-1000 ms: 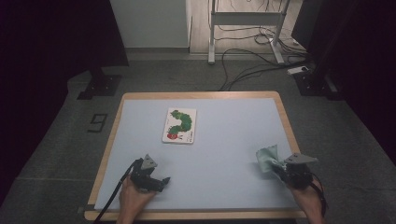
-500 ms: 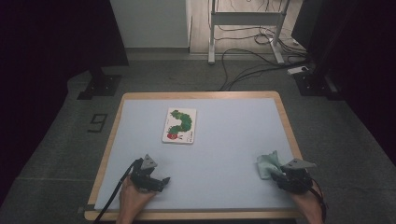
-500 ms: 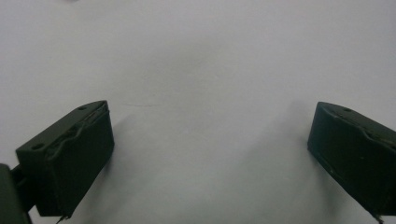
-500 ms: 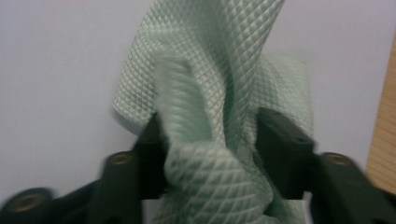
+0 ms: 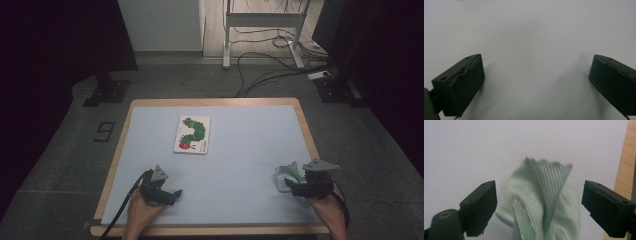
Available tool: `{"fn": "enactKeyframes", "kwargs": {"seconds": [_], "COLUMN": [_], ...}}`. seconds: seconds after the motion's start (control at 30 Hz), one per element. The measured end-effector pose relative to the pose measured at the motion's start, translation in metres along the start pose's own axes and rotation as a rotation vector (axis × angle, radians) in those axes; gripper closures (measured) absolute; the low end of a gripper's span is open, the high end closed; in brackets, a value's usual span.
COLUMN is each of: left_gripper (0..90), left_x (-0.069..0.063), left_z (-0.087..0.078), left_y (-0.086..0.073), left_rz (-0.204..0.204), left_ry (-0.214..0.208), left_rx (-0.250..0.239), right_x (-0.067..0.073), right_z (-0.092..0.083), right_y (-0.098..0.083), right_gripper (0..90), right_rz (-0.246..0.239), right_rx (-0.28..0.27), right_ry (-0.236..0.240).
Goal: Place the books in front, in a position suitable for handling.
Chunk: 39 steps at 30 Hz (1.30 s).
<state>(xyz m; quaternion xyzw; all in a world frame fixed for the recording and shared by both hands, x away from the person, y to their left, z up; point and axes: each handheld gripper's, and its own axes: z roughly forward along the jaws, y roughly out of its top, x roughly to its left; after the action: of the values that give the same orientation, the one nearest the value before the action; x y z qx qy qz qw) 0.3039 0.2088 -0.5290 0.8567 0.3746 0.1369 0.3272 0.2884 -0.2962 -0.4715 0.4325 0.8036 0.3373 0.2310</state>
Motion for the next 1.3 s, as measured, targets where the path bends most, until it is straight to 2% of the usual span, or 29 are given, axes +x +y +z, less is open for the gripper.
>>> {"fn": "enactKeyframes", "kwargs": {"seconds": [0.13, 0.3, 0.4, 0.63, 0.67, 0.77, 0.83, 0.9, 1.07, 1.2, 1.3], "left_gripper": [0.0, 0.0, 0.0, 0.0, 0.0, 0.0, 0.0, 0.0, 0.0, 0.0, 0.0], "left_x": [0.000, 0.000, 0.000, 0.001, 0.002, 0.006, 0.008, 0.011, 0.016, 0.022, 0.027], "left_z": [0.000, 0.000, 0.000, 0.000, 0.000, -0.002, -0.002, -0.002, -0.002, -0.004, -0.005], "left_y": [0.000, 0.000, 0.001, 0.003, 0.004, 0.005, 0.007, 0.009, 0.018, 0.028, 0.034], "left_rz": [0.003, 0.004, 0.002, 0.001, 0.002, -0.007, 0.000, 0.004, 0.004, 0.012, -0.001], "left_ry": [-0.001, -0.001, -0.001, -0.005, -0.012, -0.037, -0.019, -0.012, -0.020, -0.020, -0.036], "left_rx": [0.002, 0.002, 0.002, 0.021, 0.022, 0.025, 0.029, 0.031, 0.011, -0.006, -0.029], "right_x": [0.011, 0.019, 0.024, 0.037, 0.042, 0.047, 0.053, 0.057, 0.063, 0.066, 0.071], "right_z": [0.013, 0.021, 0.024, 0.035, 0.039, 0.044, 0.049, 0.052, 0.061, 0.067, 0.073], "right_y": [0.009, 0.016, 0.027, 0.040, 0.043, 0.047, 0.053, 0.056, 0.065, 0.070, 0.075], "right_gripper": [0.3, 0.0, 0.0, 0.0, 0.0, 0.0, 0.0, 0.0, 0.0, 0.0, 0.0], "right_rz": [-0.019, -0.041, -0.053, -0.036, -0.050, -0.069, -0.089, -0.087, -0.074, -0.084, -0.092], "right_rx": [0.024, 0.033, 0.019, 0.027, 0.029, 0.022, 0.012, 0.007, -0.004, -0.010, -0.017], "right_ry": [0.018, 0.032, 0.038, 0.075, 0.081, 0.088, 0.100, 0.099, 0.117, 0.131, 0.144]}}
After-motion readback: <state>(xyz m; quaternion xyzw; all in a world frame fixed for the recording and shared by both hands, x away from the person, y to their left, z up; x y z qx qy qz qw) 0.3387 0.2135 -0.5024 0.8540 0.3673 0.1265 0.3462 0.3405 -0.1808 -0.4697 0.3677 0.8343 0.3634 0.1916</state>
